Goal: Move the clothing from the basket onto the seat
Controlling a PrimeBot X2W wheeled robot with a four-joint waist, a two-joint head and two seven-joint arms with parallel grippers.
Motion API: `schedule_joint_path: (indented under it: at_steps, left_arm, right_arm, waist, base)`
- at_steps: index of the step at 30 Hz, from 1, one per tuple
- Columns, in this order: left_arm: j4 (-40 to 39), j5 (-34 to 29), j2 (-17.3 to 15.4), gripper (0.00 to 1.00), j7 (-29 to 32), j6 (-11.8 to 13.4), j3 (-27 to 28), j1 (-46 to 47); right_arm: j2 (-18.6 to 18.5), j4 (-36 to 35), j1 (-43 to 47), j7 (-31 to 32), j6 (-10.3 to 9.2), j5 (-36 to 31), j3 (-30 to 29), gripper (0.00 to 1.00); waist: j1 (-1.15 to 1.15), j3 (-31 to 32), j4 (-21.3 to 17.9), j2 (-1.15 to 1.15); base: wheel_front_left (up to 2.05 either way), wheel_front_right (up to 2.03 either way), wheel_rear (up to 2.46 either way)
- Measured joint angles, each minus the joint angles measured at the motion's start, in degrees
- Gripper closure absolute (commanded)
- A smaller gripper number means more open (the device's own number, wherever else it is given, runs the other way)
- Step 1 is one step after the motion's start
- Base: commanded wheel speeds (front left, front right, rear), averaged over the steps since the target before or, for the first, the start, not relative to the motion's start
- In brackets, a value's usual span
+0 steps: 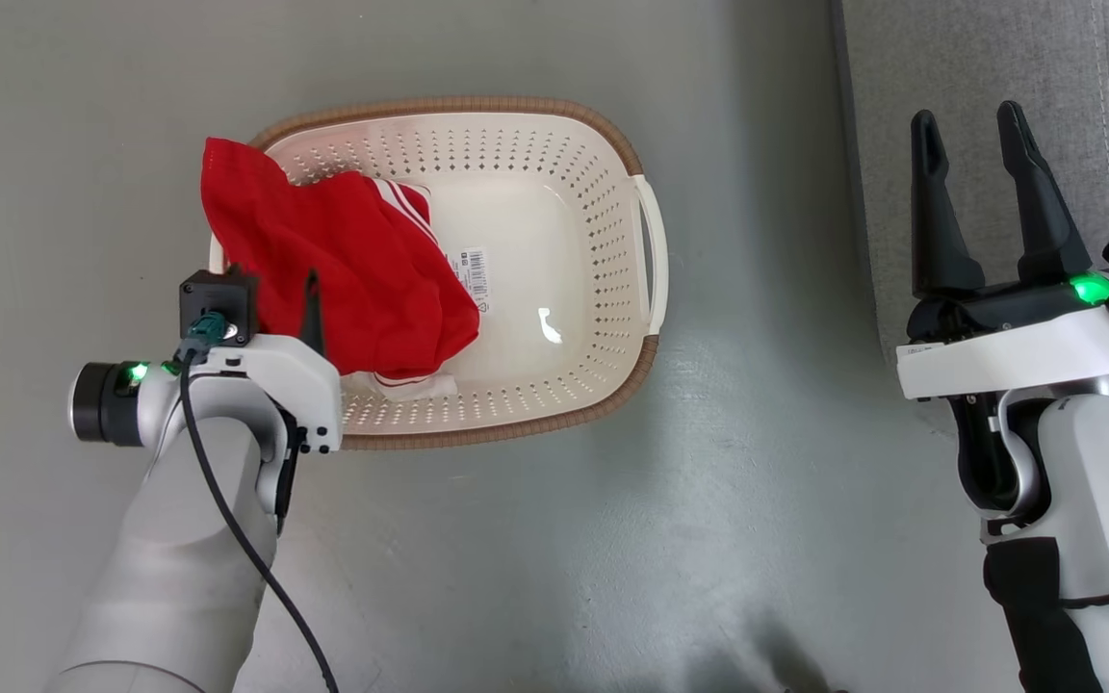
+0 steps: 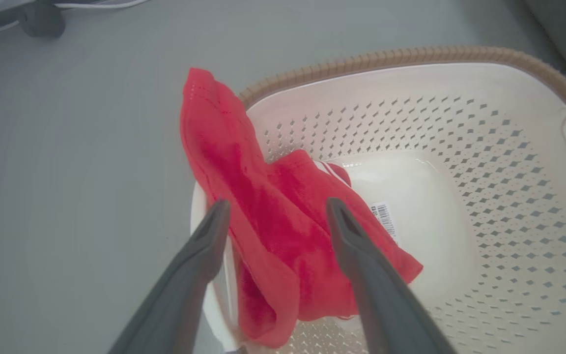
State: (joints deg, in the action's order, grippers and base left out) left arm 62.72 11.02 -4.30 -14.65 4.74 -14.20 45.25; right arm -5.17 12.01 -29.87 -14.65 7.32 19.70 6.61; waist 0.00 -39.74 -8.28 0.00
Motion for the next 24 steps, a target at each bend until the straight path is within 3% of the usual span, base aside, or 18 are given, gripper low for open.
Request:
schedule_joint_path:
  at_steps: [24]
  left_arm:
    - [8.69, 1.62, 1.33, 0.00, 0.00, -1.65, -0.67, 2.39]
  right_arm:
    - [0.18, 0.18, -1.12, 0.00, 0.00, 1.23, 0.74, 0.00]
  waist:
    - [0.00, -1.99, -0.99, 0.00]
  base:
    - [0.00, 0.00, 0.00]
